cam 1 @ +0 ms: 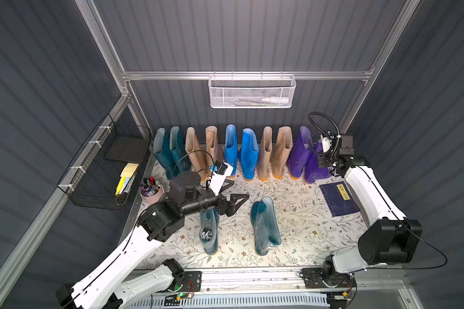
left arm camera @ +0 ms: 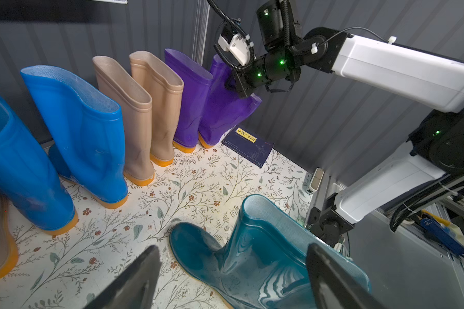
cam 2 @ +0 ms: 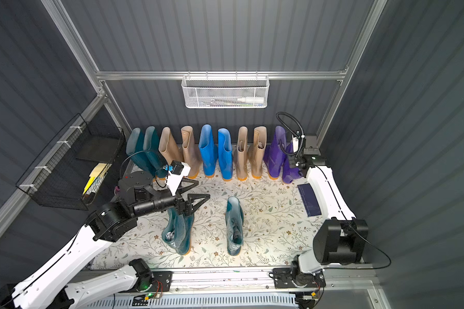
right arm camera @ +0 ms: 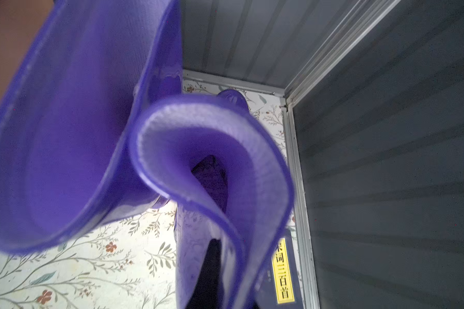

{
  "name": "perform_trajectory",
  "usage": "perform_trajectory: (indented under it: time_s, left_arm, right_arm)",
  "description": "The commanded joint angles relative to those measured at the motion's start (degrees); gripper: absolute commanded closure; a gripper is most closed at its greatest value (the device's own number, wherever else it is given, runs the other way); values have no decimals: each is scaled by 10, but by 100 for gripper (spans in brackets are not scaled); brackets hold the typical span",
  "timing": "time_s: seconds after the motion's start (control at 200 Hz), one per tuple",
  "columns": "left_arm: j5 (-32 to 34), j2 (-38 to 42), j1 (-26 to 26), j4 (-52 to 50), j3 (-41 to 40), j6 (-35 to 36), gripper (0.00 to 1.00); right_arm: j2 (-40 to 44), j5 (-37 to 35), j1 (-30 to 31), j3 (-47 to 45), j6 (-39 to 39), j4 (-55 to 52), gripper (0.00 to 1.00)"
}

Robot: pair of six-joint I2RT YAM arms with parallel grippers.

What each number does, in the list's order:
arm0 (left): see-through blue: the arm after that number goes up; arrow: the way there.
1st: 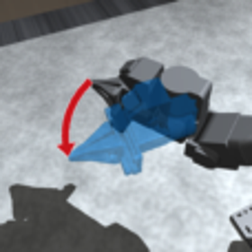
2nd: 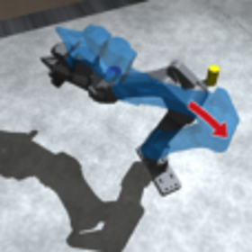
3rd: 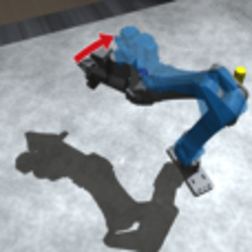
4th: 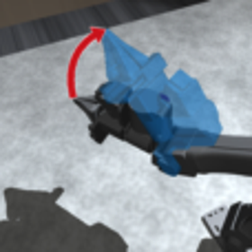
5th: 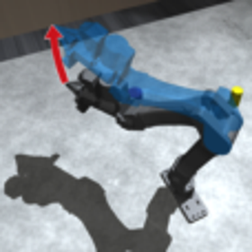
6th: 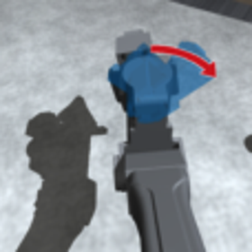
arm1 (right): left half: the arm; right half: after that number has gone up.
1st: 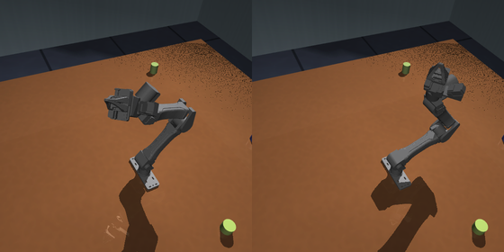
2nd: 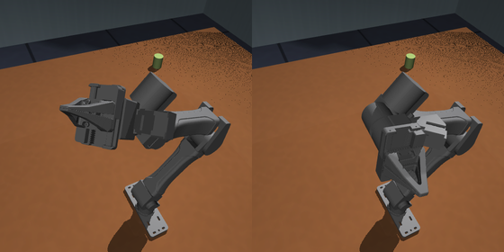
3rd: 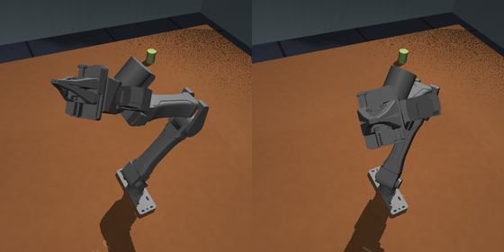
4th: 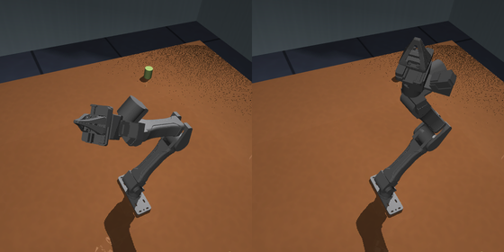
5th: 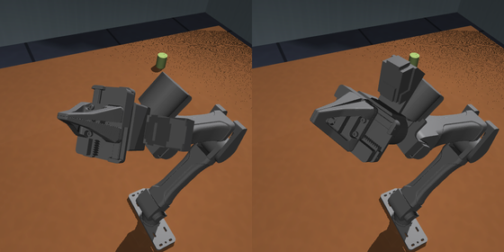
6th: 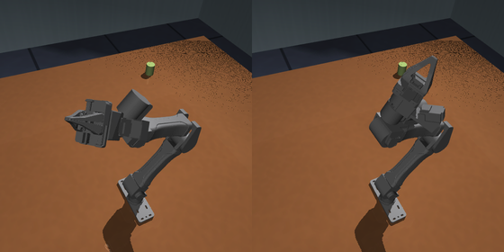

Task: Match and arrange rain boots in pairs
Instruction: Pair a pair of rain boots at the corner of the board.

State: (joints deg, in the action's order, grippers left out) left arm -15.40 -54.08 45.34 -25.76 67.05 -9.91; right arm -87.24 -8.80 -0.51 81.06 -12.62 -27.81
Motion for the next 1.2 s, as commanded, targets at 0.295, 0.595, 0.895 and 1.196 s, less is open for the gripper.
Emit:
perform_trajectory:
  time_s: [0.295,0.595,0.895,1.196]
  left_arm:
    - [12,8,1,-11,-2,-9,13]
    - [16,11,1,-15,-5,-7,13]
    - [21,13,2,-17,-9,-3,13]
    - [23,13,2,-19,-11,-1,13]
  right_arm:
    - [-52,-2,-3,82,-6,71,82]
    - [-84,1,-3,141,36,-14,62]
    - [-90,14,-9,164,70,-63,43]
    - [-88,48,-13,177,104,-116,38]
